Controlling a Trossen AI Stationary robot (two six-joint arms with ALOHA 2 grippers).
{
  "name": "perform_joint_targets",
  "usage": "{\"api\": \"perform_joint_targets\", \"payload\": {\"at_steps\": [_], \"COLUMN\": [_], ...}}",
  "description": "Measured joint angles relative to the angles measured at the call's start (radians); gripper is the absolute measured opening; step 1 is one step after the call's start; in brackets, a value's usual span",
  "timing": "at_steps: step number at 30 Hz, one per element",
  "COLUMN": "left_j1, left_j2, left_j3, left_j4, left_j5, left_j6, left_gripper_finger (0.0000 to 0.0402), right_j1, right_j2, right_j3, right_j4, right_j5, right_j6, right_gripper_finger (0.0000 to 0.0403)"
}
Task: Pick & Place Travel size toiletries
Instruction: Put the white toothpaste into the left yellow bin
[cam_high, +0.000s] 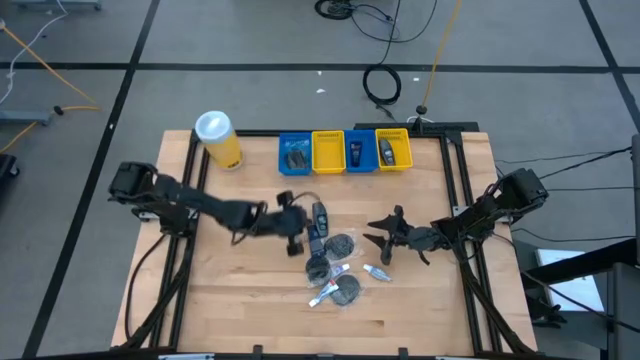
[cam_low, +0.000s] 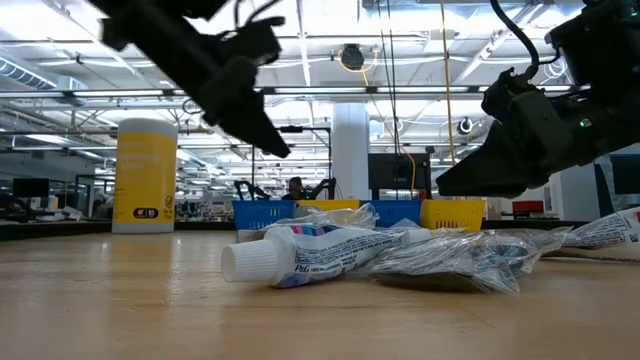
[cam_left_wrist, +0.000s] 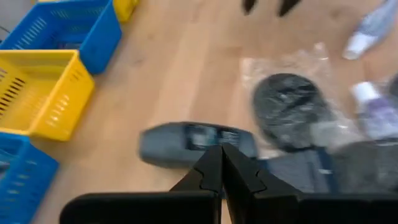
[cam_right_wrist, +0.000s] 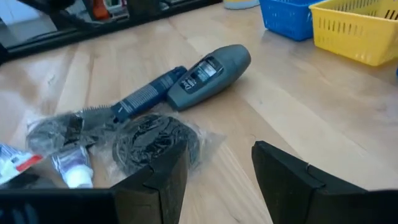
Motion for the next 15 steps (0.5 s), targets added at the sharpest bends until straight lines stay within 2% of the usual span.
{"api": "perform_joint_targets", "payload": {"at_steps": [7,12,15], "left_j1": [-0.119,-0.117,-0.101], "left_j2": [0.002,0.009,0.013], "left_j3": [-0.167,-0.250,-0.277], "left_j4": [0.244,0.472,0.534], "left_j5": [-0.073,-0.105,-0.128], "left_j6": [-0.127,-0.097,-0.074], "left_gripper_finger": [0.0004,0.0019,0.0020], "right_j1": [0.000,0.000,0.000], "right_j2": [0.000,0.000,0.013], "right_j3": [0.045,0.136,0.214], "right_j4": [0.004,-0.088,-0.183], "right_j5": [-0.003,-0.054,-0.085], "right_j6": [-0.016,-0.073,-0.110], "right_gripper_finger": [0.0171,0.0171,0.0177]}}
